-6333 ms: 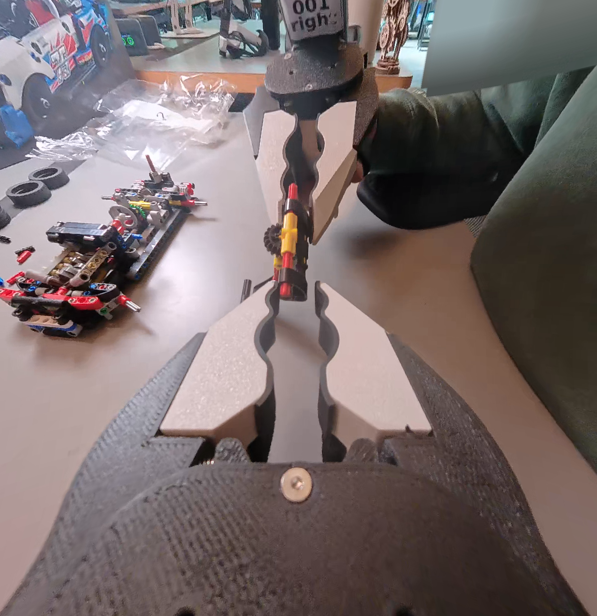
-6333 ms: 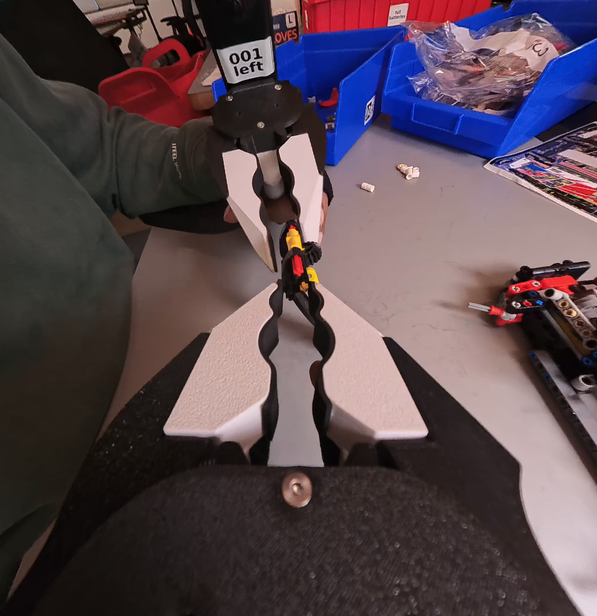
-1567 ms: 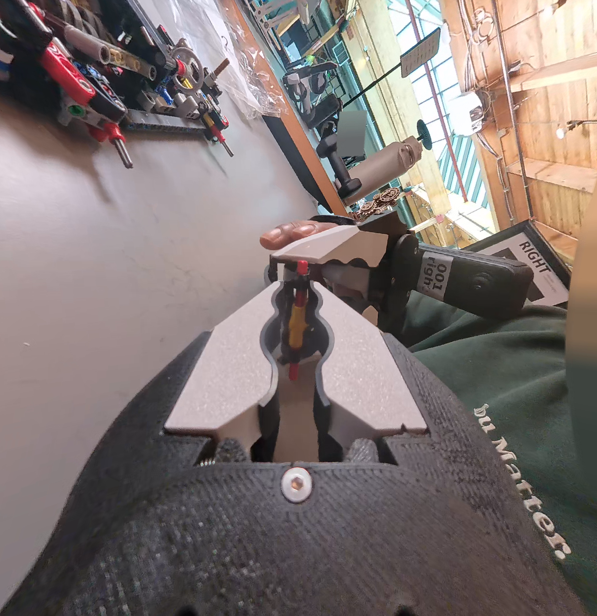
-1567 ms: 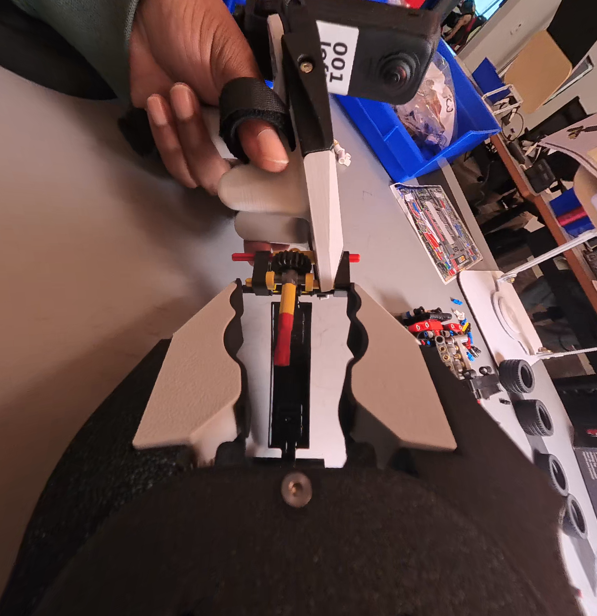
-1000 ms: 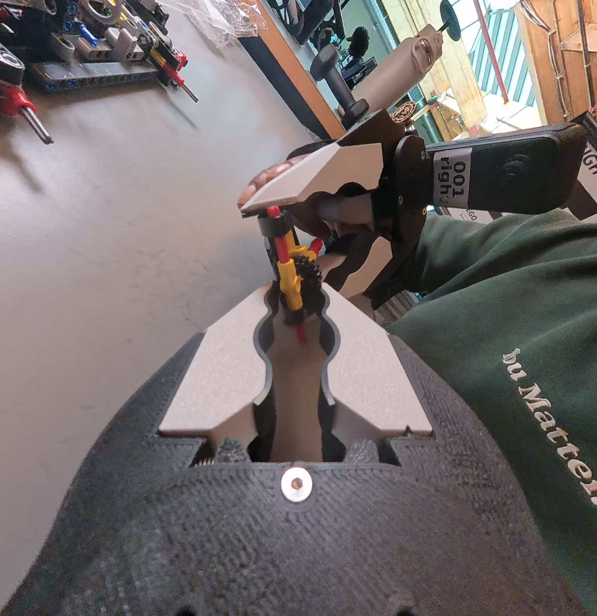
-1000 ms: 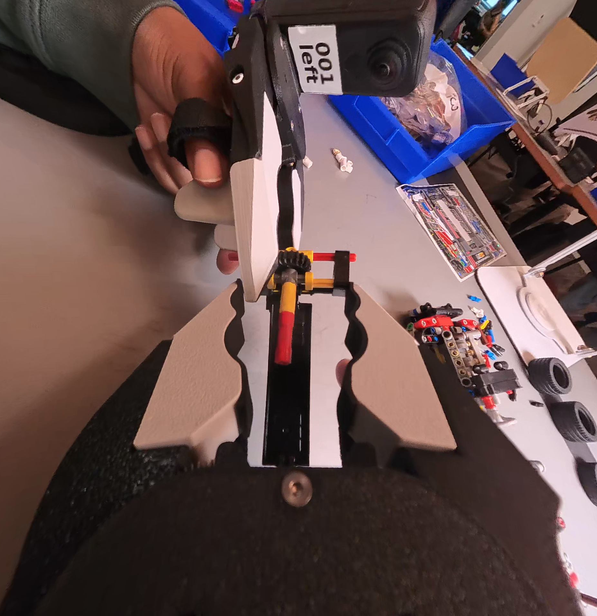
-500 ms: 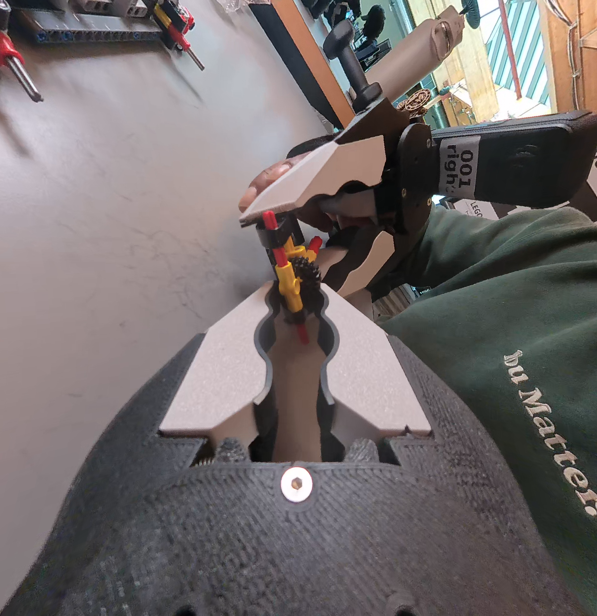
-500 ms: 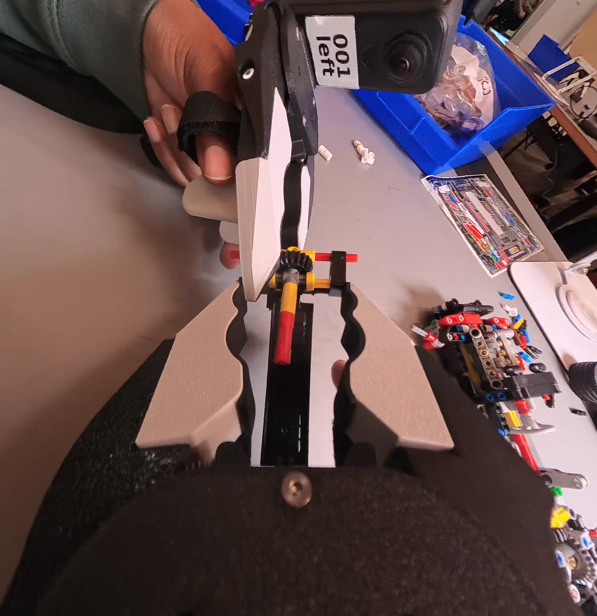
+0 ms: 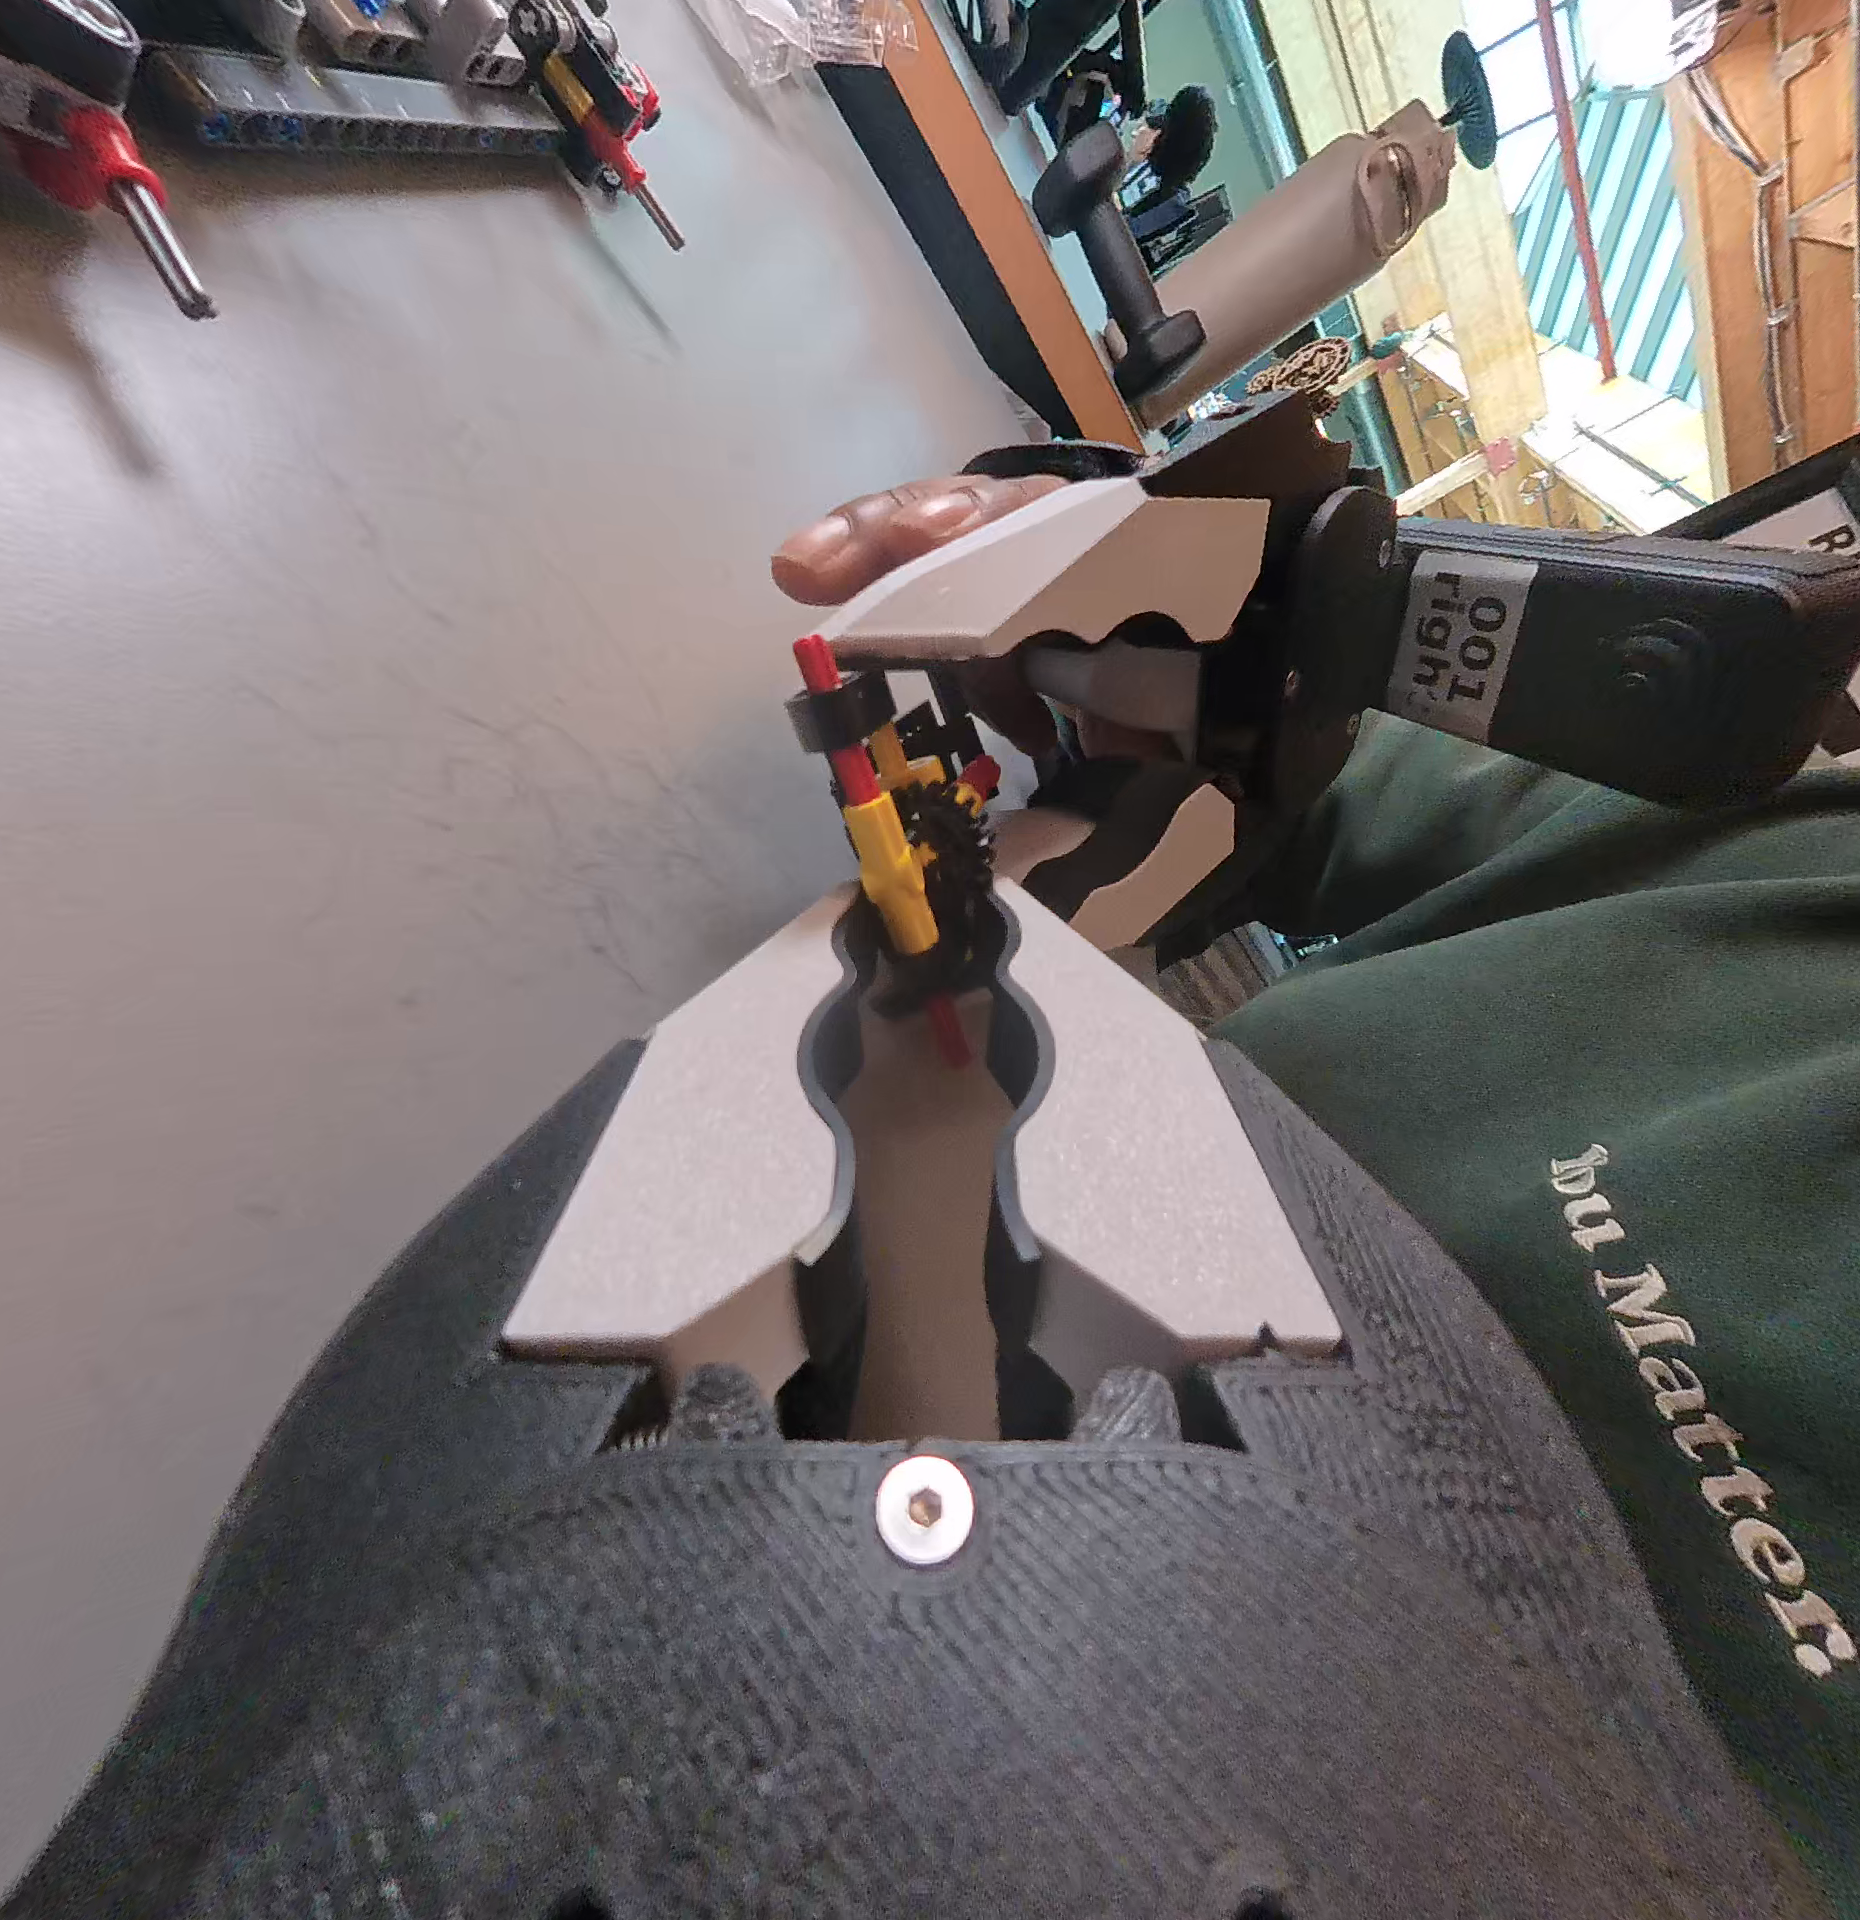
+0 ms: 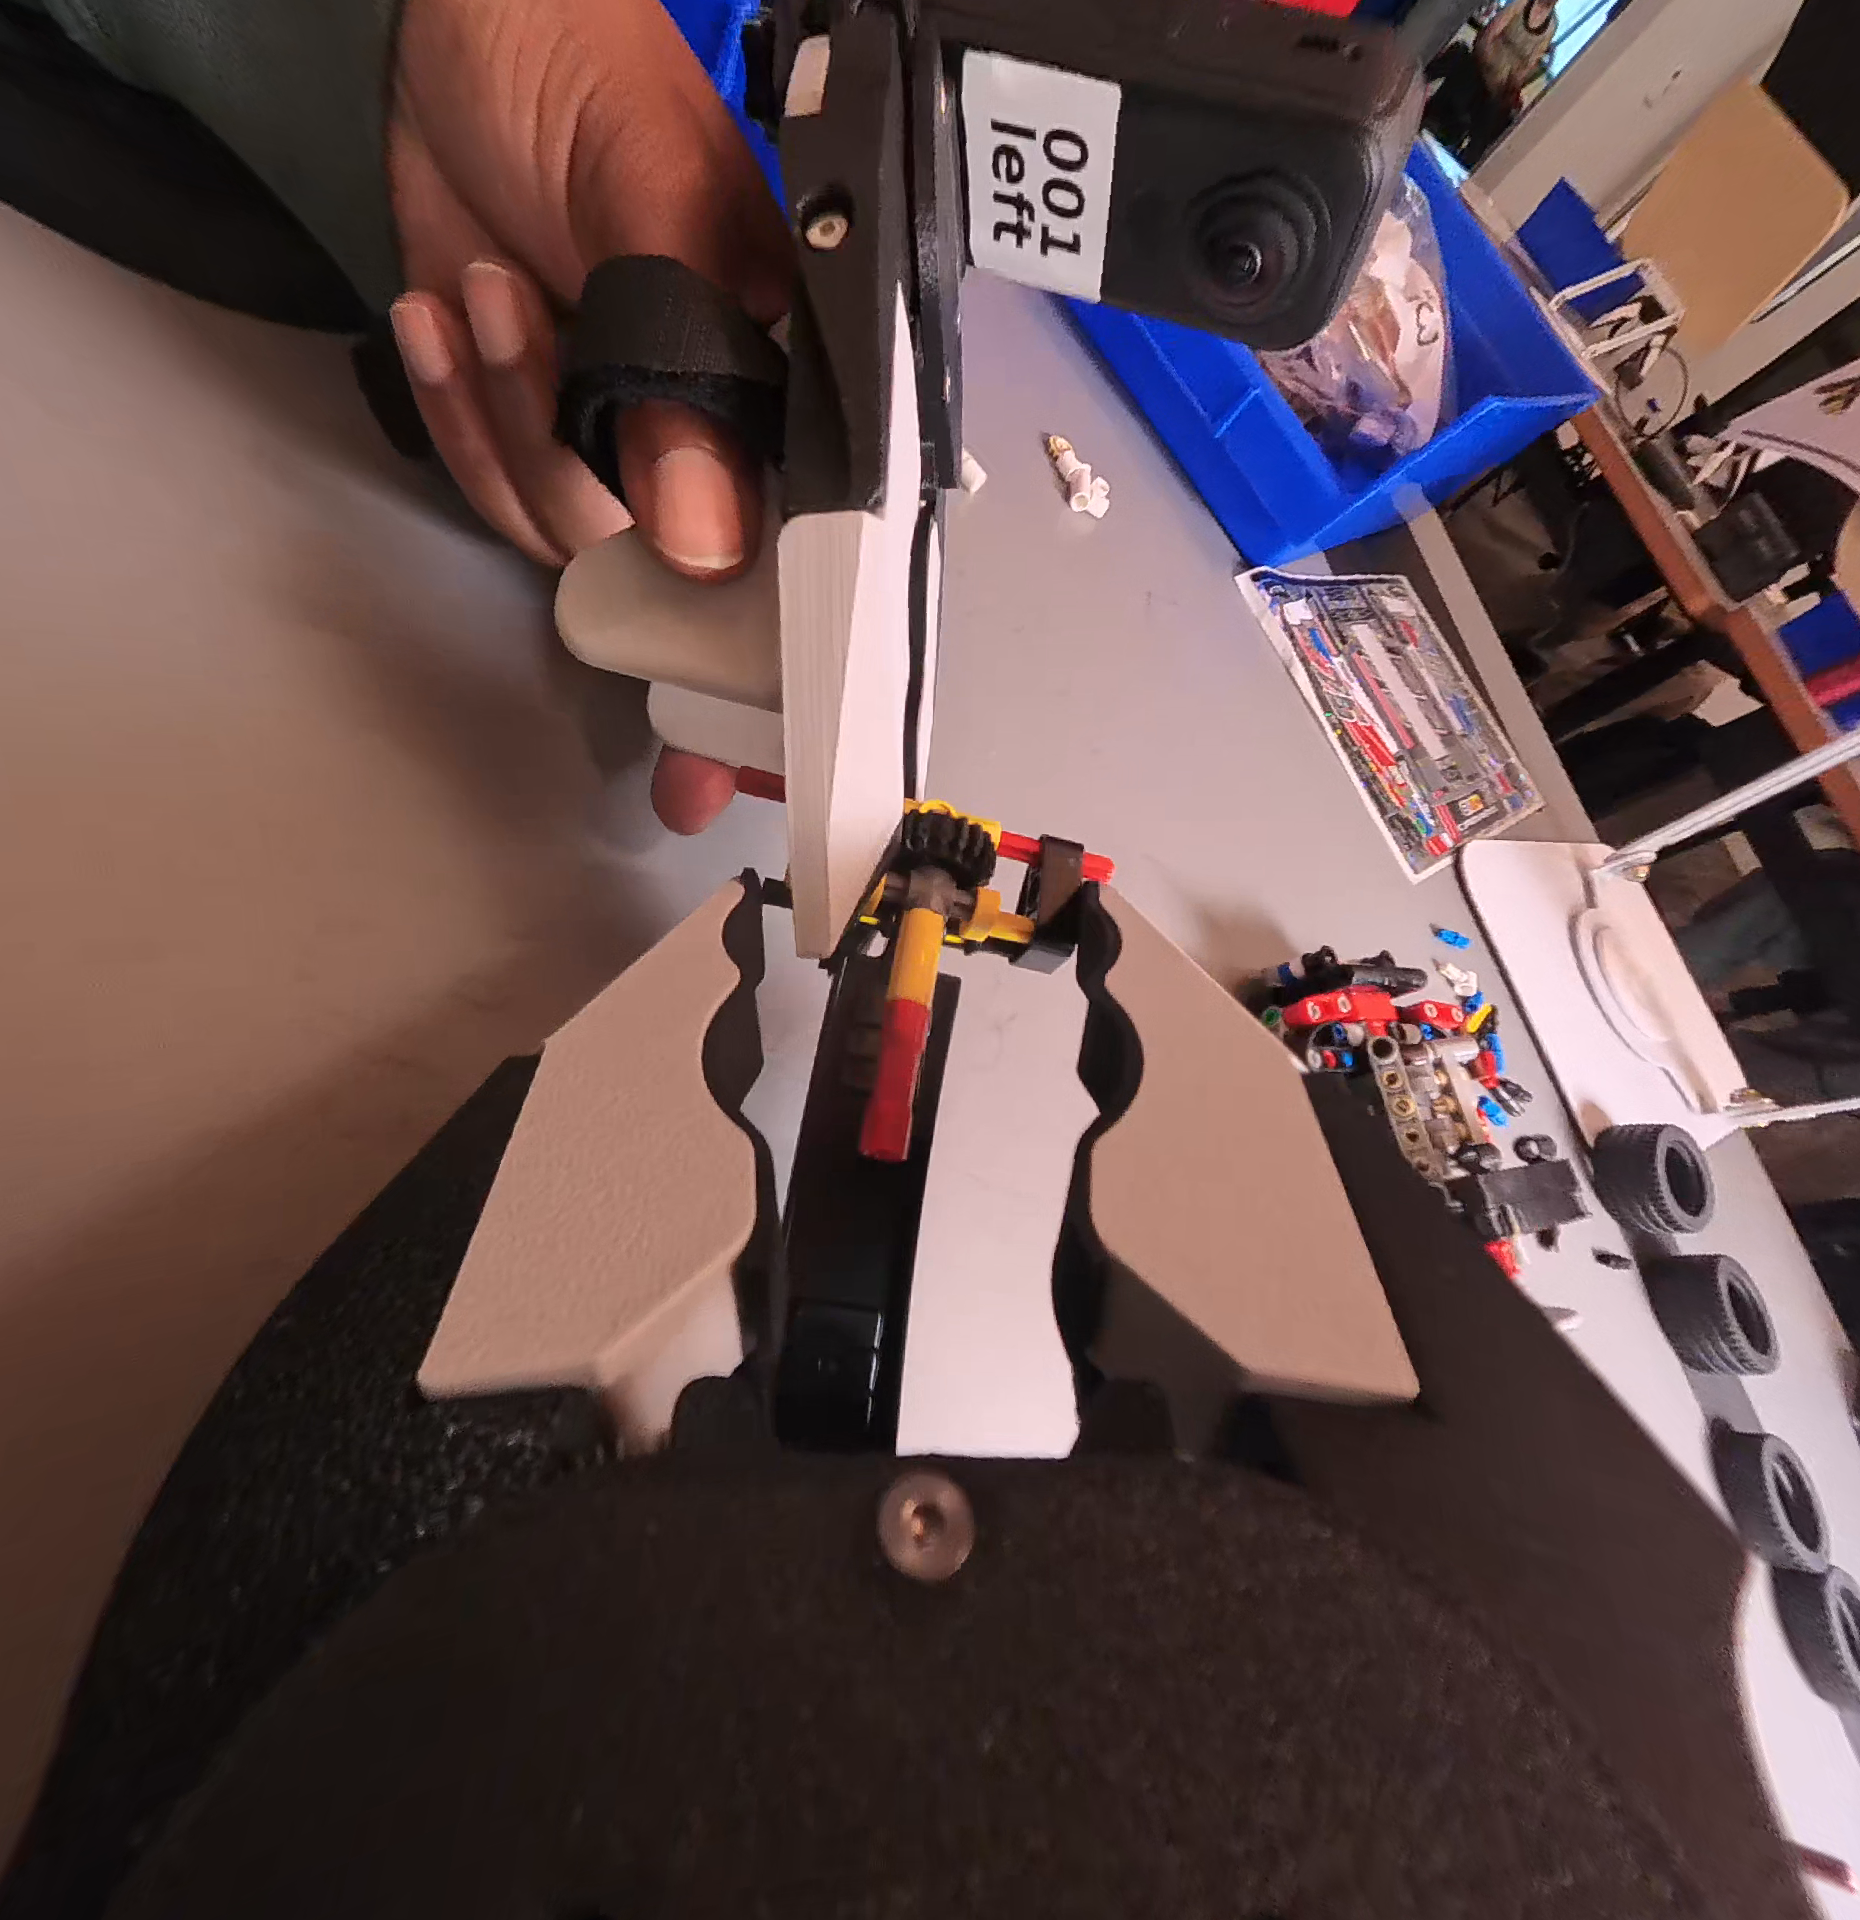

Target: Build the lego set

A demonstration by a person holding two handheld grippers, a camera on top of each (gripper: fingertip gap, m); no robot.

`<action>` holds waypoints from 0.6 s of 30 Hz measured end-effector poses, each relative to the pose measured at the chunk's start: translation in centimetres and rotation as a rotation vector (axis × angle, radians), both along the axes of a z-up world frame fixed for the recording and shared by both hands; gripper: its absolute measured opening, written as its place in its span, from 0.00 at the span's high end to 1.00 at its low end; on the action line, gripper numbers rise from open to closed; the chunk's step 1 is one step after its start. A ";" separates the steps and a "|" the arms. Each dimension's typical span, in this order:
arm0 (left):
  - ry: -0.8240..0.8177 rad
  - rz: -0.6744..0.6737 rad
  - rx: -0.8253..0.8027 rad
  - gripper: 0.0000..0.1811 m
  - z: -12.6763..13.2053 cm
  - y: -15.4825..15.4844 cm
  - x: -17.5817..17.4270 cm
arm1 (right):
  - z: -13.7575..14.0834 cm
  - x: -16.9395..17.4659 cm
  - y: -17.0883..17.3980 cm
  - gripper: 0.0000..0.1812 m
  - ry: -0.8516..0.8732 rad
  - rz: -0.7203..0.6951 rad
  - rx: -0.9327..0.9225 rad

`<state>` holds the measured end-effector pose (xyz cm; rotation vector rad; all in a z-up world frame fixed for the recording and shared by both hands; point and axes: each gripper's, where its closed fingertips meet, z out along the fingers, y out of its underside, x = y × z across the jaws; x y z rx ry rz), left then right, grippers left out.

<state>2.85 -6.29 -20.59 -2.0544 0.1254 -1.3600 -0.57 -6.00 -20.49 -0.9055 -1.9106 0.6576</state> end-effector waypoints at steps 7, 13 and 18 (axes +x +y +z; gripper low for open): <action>0.035 0.012 0.011 0.91 -0.3 0.1 0.1 | -0.2 0.1 0.0 0.69 -0.008 -0.004 -0.024; 0.044 0.008 0.028 0.91 -0.2 0.0 0.2 | -0.1 0.2 -0.1 0.70 0.006 -0.001 -0.039; 0.038 0.004 0.040 0.91 0.0 0.0 0.3 | 0.2 0.3 -0.2 0.70 0.018 -0.003 -0.063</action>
